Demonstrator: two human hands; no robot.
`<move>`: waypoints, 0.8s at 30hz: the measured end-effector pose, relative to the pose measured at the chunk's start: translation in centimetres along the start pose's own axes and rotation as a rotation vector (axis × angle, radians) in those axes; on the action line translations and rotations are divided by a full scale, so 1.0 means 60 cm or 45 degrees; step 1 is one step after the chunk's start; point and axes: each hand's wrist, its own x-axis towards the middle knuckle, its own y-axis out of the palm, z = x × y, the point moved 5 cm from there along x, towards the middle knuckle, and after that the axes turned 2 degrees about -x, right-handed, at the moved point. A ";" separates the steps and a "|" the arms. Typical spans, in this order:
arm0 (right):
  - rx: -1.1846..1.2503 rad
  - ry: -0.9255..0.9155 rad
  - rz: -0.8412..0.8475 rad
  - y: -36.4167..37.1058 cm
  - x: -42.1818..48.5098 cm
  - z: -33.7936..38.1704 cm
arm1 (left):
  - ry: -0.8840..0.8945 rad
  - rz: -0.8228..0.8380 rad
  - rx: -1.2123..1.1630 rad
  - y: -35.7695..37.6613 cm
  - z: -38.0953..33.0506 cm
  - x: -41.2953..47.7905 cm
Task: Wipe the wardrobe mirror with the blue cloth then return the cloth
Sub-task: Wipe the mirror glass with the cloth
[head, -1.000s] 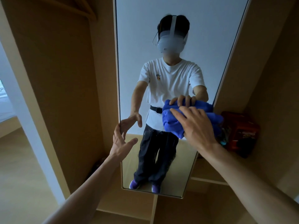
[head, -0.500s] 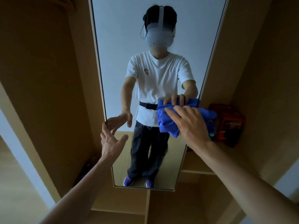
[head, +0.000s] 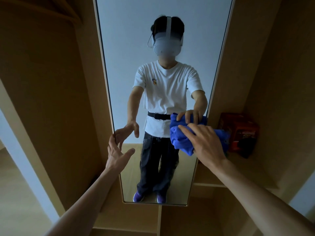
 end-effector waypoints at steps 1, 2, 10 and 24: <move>-0.009 0.024 -0.023 -0.008 0.004 -0.008 | 0.003 0.005 -0.010 -0.001 -0.001 0.000; -0.018 0.042 -0.052 -0.016 0.009 -0.015 | 0.003 0.007 -0.016 -0.002 -0.001 0.000; -0.052 0.071 -0.207 -0.034 0.015 -0.041 | 0.018 -0.036 0.001 0.002 0.001 -0.003; 0.376 0.472 -0.033 0.015 -0.040 -0.024 | 0.048 -0.047 0.007 0.005 0.007 0.000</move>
